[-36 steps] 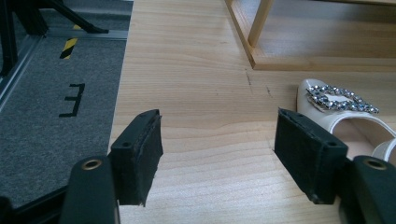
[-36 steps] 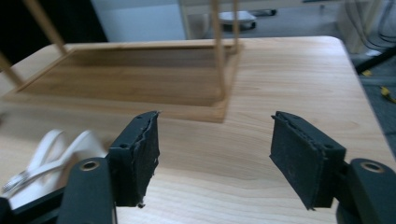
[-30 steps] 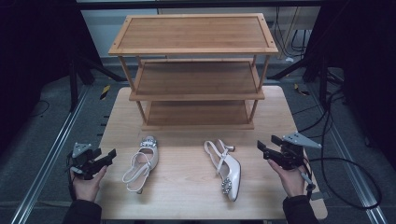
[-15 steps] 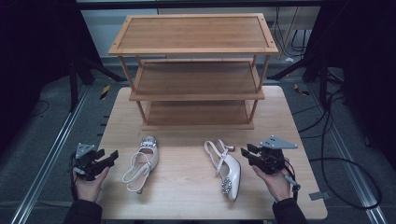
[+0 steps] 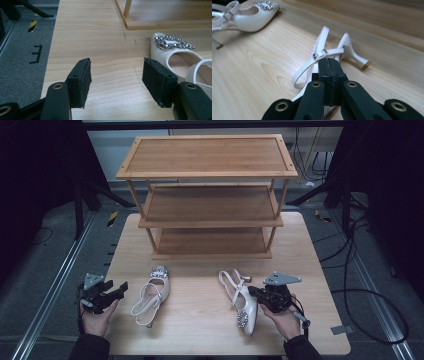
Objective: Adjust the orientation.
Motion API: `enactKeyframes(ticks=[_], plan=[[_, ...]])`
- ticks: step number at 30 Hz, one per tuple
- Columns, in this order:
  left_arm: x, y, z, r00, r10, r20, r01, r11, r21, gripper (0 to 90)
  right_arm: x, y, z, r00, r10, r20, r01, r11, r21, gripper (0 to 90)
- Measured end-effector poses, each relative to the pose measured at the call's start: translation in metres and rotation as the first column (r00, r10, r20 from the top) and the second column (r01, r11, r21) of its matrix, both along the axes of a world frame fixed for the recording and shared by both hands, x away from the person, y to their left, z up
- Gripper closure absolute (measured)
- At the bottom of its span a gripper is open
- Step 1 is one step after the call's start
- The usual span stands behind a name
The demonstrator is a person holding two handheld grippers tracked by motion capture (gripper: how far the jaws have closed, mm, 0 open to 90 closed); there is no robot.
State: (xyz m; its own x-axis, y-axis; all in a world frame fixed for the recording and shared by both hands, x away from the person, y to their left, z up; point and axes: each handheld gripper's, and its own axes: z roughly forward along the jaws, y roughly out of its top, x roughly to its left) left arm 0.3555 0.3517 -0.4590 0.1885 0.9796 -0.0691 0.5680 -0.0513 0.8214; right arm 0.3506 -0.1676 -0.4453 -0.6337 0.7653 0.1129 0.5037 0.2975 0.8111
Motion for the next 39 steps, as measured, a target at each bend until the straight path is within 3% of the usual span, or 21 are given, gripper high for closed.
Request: enactKeyframes(ticks=[9, 16, 20, 23, 28, 30, 34, 39], plan=[[-0.001, -0.001, 0.000, 1.0000, 0.000, 0.000, 0.000, 1.0000, 0.001, 39.1, -0.006, -0.007, -0.004, 0.9996, -0.020, 0.020, 0.020, 0.9991, -0.036, 90.0], [-0.001, -0.001, -0.001, 1.0000, -0.002, -0.003, 0.002, 1.0000, 0.008, 39.1, -0.012, -0.025, -0.008, 0.9967, -0.080, 0.017, 0.081, 0.9927, -0.089, 90.0], [0.000, -0.002, -0.001, 1.0000, -0.003, -0.005, 0.003, 0.9999, 0.011, 39.1, -0.013, -0.036, -0.015, 0.9938, -0.111, -0.012, 0.108, 0.9847, -0.137, 90.0], [-0.001, -0.002, -0.001, 1.0000, -0.003, -0.005, 0.004, 0.9999, 0.016, 39.5, -0.009, -0.046, -0.029, 0.9883, -0.138, -0.066, 0.124, 0.9751, -0.184, 90.0], [-0.001, -0.003, -0.001, 1.0000, -0.005, -0.004, 0.005, 0.9997, 0.023, 39.8, -0.008, -0.051, -0.029, 0.9860, -0.145, -0.083, 0.131, 0.9795, -0.153, 90.0], [-0.001, -0.003, -0.001, 1.0000, -0.003, -0.003, 0.003, 0.9996, 0.028, 40.0, -0.010, -0.053, -0.028, 0.9878, -0.134, -0.079, 0.119, 0.9782, -0.170, 90.0], [-0.001, -0.002, -0.001, 1.0000, -0.002, -0.002, 0.002, 0.9996, 0.029, 40.1, -0.020, -0.063, -0.026, 0.9897, -0.098, -0.104, 0.081, 0.9838, -0.160, 90.0], [-0.001, -0.004, -0.001, 1.0000, -0.005, -0.001, 0.005, 0.9994, 0.033, 40.3, -0.038, -0.062, -0.034, 0.9887, 0.001, -0.150, -0.031, 0.9804, -0.194, 90.0]])
